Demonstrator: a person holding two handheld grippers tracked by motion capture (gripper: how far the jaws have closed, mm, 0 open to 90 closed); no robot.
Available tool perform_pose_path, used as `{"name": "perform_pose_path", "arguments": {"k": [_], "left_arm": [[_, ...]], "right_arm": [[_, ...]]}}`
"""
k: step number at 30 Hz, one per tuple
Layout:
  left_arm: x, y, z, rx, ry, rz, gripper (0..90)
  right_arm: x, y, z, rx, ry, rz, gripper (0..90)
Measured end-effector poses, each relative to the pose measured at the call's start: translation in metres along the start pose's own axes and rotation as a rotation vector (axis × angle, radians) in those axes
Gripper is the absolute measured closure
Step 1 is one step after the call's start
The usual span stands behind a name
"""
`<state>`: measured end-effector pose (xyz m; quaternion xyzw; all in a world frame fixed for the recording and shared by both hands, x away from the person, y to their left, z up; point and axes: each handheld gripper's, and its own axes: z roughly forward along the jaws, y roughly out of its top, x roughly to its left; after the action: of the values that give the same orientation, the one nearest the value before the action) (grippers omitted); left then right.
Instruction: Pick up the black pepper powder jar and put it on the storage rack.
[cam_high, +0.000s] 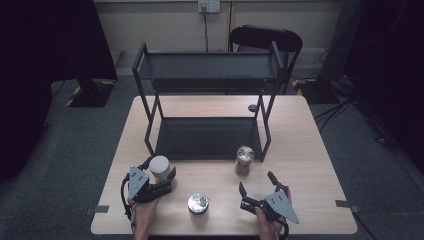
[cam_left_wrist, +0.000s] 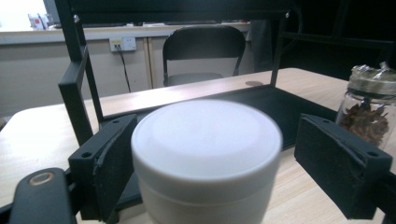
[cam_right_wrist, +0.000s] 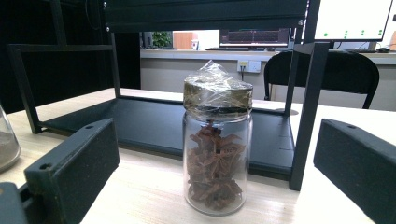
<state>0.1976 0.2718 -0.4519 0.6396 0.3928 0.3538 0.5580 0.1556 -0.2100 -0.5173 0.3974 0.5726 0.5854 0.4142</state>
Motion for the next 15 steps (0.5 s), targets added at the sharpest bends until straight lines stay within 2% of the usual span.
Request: {"name": "perform_pose_path", "arguments": {"k": [11, 15], "left_arm": [[0.0039, -0.0041, 0.0014, 0.038, -0.004, -0.011, 21.5], [0.0041, -0.006, 0.0002, 0.037, -0.004, -0.01, 23.1]], "right_arm": [[0.0, 0.0, 0.0, 0.0, 0.0, 0.0, 0.0], [0.0, 0.0, 0.0, 0.0, 0.0, 0.0, 0.0]]}}
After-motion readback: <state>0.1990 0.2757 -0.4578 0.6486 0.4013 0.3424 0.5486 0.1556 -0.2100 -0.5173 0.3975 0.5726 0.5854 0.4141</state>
